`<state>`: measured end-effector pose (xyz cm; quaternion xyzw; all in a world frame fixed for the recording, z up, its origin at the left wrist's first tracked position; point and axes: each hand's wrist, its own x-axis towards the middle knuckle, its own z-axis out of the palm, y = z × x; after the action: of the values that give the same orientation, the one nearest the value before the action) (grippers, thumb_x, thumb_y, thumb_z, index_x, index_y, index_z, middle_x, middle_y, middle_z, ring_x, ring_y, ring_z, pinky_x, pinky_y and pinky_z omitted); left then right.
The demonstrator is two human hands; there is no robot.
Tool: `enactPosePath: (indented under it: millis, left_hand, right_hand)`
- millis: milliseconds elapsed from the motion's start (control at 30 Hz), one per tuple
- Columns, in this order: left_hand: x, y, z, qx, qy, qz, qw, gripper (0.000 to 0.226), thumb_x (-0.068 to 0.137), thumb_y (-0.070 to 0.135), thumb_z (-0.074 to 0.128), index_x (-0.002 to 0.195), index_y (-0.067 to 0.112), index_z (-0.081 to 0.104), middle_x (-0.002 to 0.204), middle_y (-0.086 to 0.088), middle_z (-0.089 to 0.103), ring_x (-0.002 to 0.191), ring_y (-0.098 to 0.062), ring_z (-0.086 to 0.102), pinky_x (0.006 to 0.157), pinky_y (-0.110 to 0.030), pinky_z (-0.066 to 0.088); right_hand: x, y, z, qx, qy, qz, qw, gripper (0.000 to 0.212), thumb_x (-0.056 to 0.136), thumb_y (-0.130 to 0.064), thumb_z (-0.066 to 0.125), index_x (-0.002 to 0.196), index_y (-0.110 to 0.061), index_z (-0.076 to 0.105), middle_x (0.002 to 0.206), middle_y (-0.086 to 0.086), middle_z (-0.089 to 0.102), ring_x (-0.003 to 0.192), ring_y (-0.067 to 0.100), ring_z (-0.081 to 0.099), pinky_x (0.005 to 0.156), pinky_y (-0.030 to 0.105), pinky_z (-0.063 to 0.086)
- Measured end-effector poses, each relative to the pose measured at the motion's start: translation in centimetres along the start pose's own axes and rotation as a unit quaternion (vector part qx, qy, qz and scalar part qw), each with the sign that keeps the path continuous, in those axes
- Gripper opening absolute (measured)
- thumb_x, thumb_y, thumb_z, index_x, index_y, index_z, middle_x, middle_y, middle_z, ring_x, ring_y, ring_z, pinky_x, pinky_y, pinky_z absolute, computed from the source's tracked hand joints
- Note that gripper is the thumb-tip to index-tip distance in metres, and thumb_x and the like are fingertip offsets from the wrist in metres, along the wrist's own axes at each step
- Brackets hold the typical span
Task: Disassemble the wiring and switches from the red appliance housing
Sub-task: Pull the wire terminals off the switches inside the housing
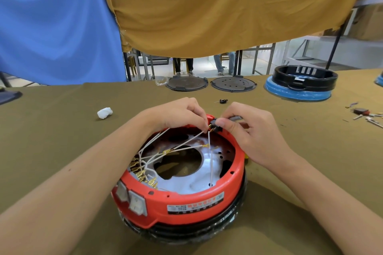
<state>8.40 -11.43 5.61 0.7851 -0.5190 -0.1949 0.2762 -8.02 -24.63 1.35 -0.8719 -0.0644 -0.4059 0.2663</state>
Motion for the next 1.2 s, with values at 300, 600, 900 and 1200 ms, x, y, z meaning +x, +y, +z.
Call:
enactPosePath:
  millis: [300, 600, 900, 1200]
  left_hand:
    - [-0.23, 0.43, -0.01, 0.021, -0.008, 0.018, 1.000, 0.012, 0.081, 0.026, 0.075, 0.078, 0.015, 0.078, 0.099, -0.013, 0.053, 0.081, -0.002, 0.050, 0.083, -0.029, 0.037]
    - [-0.14, -0.02, -0.19, 0.013, -0.011, -0.001, 1.000, 0.007, 0.081, 0.030, 0.076, 0.075, 0.027, 0.079, 0.098, 0.015, 0.052, 0.099, -0.002, 0.052, 0.098, -0.031, 0.036]
    - [-0.01, 0.09, -0.14, 0.001, -0.005, 0.009, 1.000, 0.009, 0.074, 0.036, 0.076, 0.074, 0.028, 0.079, 0.084, 0.028, 0.057, 0.091, 0.003, 0.055, 0.089, -0.027, 0.040]
    - [-0.04, 0.28, -0.10, -0.003, -0.002, -0.004, 1.000, 0.008, 0.080, 0.026, 0.077, 0.072, 0.022, 0.078, 0.094, 0.009, 0.059, 0.085, -0.002, 0.056, 0.089, -0.031, 0.043]
  right_hand:
    - [0.14, 0.70, 0.37, 0.125, 0.042, 0.111, 0.985, 0.014, 0.095, -0.022, 0.066, 0.082, -0.017, 0.067, 0.076, -0.002, 0.068, 0.075, 0.017, 0.063, 0.068, 0.037, 0.053]
    - [0.12, 0.10, 0.18, 0.139, 0.088, 0.113, 0.980, 0.023, 0.099, -0.028, 0.060, 0.078, -0.018, 0.058, 0.073, -0.001, 0.065, 0.073, 0.020, 0.067, 0.070, 0.057, 0.055]
    - [0.07, 0.06, 0.36, 0.040, 0.035, 0.038, 0.998, 0.021, 0.099, -0.024, 0.062, 0.079, -0.017, 0.059, 0.071, -0.013, 0.062, 0.068, 0.006, 0.061, 0.056, 0.010, 0.041]
    - [0.12, 0.17, 0.08, -0.014, -0.001, -0.001, 1.000, 0.015, 0.094, -0.019, 0.068, 0.085, -0.007, 0.069, 0.078, 0.000, 0.066, 0.076, 0.013, 0.063, 0.066, 0.029, 0.050]
